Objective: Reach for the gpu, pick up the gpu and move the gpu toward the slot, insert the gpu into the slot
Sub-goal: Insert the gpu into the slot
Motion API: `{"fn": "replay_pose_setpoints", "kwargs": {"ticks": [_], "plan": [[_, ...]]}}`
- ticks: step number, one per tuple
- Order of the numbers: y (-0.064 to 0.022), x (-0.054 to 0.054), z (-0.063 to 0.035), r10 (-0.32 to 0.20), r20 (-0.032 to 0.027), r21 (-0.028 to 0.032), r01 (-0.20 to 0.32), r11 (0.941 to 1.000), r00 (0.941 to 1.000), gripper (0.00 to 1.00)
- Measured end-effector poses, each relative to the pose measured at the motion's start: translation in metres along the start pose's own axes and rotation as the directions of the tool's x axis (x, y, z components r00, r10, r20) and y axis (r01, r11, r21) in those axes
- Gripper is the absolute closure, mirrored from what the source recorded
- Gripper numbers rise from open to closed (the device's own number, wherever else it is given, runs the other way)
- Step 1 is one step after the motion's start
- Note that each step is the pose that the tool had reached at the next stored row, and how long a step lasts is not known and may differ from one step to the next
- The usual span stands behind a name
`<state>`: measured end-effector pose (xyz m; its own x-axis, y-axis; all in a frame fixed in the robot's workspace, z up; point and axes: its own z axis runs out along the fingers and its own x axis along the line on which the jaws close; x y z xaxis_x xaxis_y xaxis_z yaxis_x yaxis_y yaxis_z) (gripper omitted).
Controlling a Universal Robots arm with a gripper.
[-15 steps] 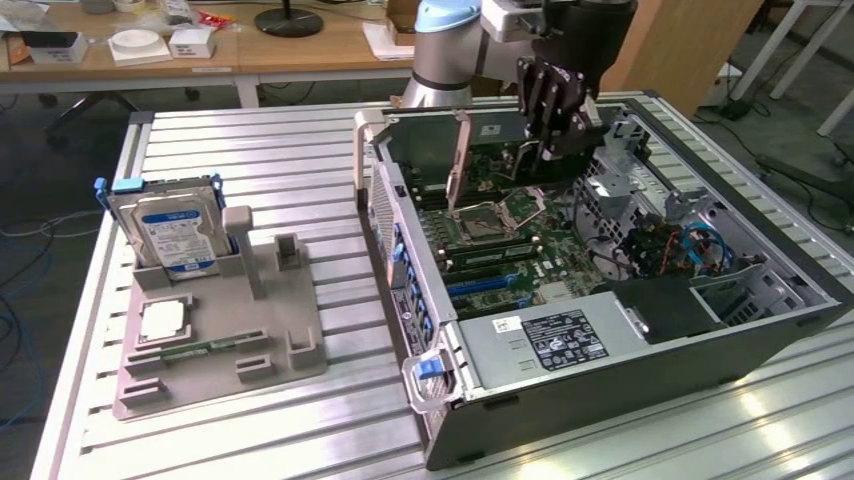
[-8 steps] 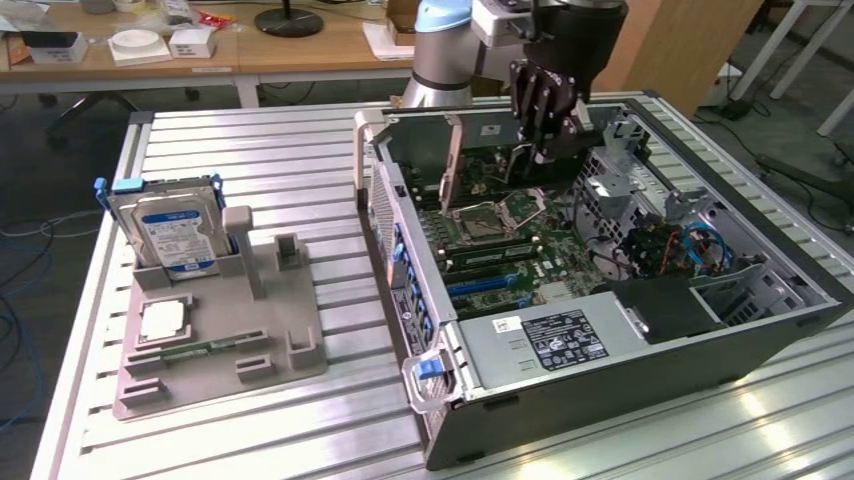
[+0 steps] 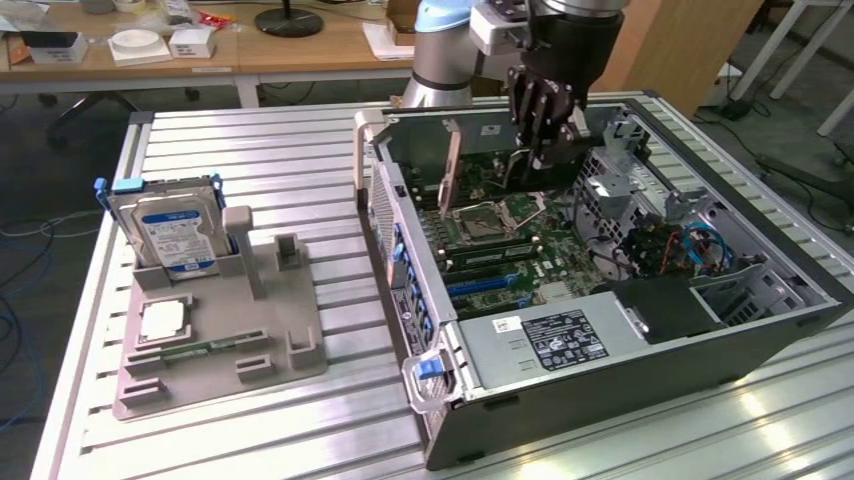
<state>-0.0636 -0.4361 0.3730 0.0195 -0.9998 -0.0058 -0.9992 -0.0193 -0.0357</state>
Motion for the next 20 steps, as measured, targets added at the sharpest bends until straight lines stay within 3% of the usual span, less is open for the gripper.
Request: {"fn": "replay_pose_setpoints", "kwargs": {"ticks": [20], "plan": [[0.0011, 0.001, 0.0113, 0.021, -0.0005, 0.0003, -0.021, 0.9998, 0.9998, 0.73]]}}
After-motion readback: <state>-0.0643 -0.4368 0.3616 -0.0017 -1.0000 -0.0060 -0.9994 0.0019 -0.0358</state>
